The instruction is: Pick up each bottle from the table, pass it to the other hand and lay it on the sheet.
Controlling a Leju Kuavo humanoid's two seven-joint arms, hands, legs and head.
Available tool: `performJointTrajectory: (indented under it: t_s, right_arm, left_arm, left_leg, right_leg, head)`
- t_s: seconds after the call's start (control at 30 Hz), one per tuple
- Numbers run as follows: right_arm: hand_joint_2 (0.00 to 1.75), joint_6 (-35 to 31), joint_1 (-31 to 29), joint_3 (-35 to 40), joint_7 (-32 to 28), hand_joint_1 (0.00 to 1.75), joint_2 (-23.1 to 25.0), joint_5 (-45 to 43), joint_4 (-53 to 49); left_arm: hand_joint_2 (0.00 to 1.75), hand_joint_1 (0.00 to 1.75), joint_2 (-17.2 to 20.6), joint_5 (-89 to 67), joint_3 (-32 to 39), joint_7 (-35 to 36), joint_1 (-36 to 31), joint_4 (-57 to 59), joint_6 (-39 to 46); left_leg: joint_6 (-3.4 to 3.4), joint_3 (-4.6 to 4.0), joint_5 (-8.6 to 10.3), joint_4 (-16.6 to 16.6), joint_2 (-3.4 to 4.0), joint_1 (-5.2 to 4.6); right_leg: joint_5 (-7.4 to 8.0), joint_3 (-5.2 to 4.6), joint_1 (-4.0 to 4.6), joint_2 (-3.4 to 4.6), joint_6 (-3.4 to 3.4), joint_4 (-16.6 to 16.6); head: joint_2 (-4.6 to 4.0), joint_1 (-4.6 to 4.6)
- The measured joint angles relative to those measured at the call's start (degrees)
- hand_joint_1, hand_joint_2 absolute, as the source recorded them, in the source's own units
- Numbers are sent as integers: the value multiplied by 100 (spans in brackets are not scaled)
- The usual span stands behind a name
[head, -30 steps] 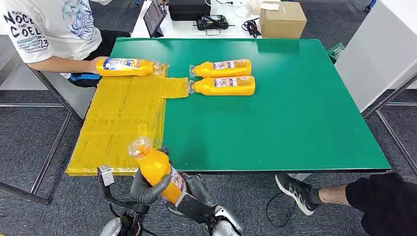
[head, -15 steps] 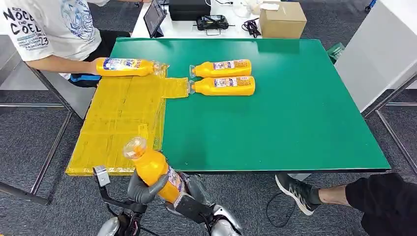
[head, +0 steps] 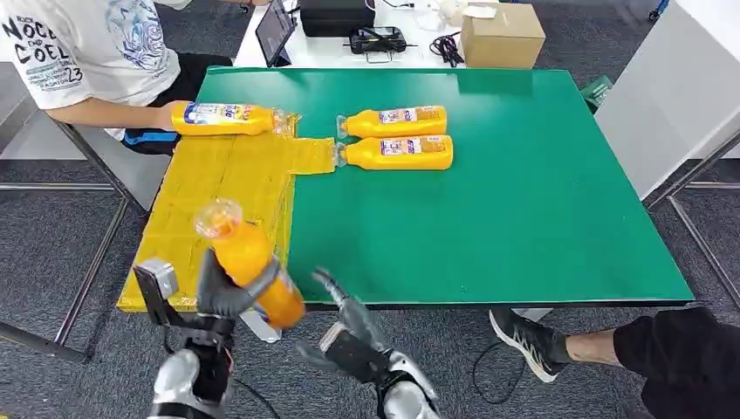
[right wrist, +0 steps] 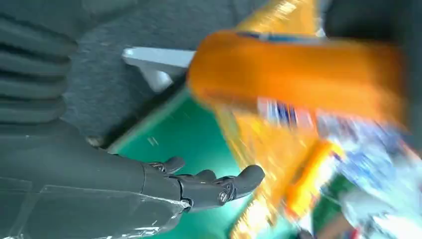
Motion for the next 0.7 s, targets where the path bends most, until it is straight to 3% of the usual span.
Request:
performJointTrajectory:
  t_s: [0.27, 0.37, 0.47, 0.6, 0.7]
  right_arm:
    - [0, 169, 153, -600, -238, 0, 59, -404, -1528]
    - [0, -26, 155, -795, -522, 0, 116, -812, -2033]
    - [0, -13, 23, -986, -411, 0, 164, -1163, -2513]
    - [0, 172, -129, -1047, -354, 0, 195, -1326, -2639]
    - [0, 216, -202, -1033, -374, 0, 225, -1377, -2582]
  left_arm:
    - [175, 175, -87, -2447, 620, -133, -692, -465, 1229]
    - [175, 175, -79, -4213, 686, -114, -918, -535, 2074]
    - [175, 175, 64, -6005, 714, 112, -1317, -454, 2680]
    - [175, 175, 436, -7641, 504, 201, -1995, 629, 3388]
    - [175, 175, 708, -7979, 175, 190, -2354, 1699, 3734]
  left_leg:
    - [3, 1, 3, 1, 0, 0]
    - [4, -1, 4, 2, -4, -1]
    - [4, 1, 4, 1, -1, -1]
    - [4, 7, 10, 1, -6, 0]
    - [1, 7, 12, 1, 1, 1]
  right_leg:
    - [2, 3, -1, 0, 1, 1]
    - [2, 3, -1, -2, 2, 1]
    - [3, 3, -1, 0, 2, 1]
    - [4, 7, 0, -3, 1, 2]
    - [7, 9, 0, 0, 1, 9]
  head:
    - [0, 0]
    - [0, 0]
    - [0, -2]
    - [0, -2]
    - [0, -4]
